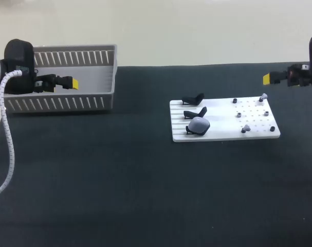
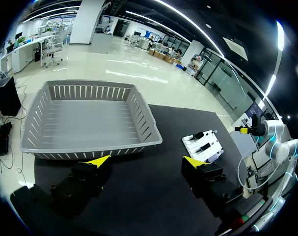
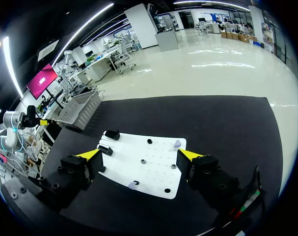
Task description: Pick up each earbud case from the left stands, insert the matching earbuds, close the lid, and place the case in the box.
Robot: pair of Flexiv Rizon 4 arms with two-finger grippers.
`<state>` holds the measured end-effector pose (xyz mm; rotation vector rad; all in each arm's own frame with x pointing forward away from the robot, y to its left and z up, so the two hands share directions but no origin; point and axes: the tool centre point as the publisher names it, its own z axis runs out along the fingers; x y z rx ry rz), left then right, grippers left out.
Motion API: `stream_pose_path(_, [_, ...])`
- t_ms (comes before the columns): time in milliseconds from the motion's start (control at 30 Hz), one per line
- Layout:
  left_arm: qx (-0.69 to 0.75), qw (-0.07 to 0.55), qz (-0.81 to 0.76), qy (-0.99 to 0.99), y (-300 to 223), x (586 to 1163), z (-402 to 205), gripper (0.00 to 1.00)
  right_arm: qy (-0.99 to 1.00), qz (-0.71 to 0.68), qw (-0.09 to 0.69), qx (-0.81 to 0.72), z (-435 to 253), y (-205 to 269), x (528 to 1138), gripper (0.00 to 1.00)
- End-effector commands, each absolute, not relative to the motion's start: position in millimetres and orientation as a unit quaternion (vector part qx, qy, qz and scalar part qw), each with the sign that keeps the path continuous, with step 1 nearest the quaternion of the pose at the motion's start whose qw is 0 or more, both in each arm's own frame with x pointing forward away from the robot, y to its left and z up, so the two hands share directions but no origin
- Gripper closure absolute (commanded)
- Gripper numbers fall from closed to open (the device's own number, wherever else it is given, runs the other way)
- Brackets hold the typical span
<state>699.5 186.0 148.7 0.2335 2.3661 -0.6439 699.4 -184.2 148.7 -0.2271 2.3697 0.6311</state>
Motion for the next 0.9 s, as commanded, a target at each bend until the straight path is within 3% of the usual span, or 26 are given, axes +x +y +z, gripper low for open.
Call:
stream_pose_path(33, [0.088,0.331,-0.243,0.908,184.8,699.6,149.9,0.0,0.908,0.241,0.333,-0.087,149.0,-184.2,699.0,0.0])
stream_pose_path(500, [0.088,0.331,-0.243,0.908,184.8,699.6,149.9,0.0,0.908,0.241,0.333,-0.087,149.0,-184.2,699.0,0.0])
stream_pose_path(900, [0.274,0.344,-0.316,0.84,144.8,686.7,165.9,0.0,0.908,0.241,0.333,-0.087,149.0,-184.2,699.0,0.0])
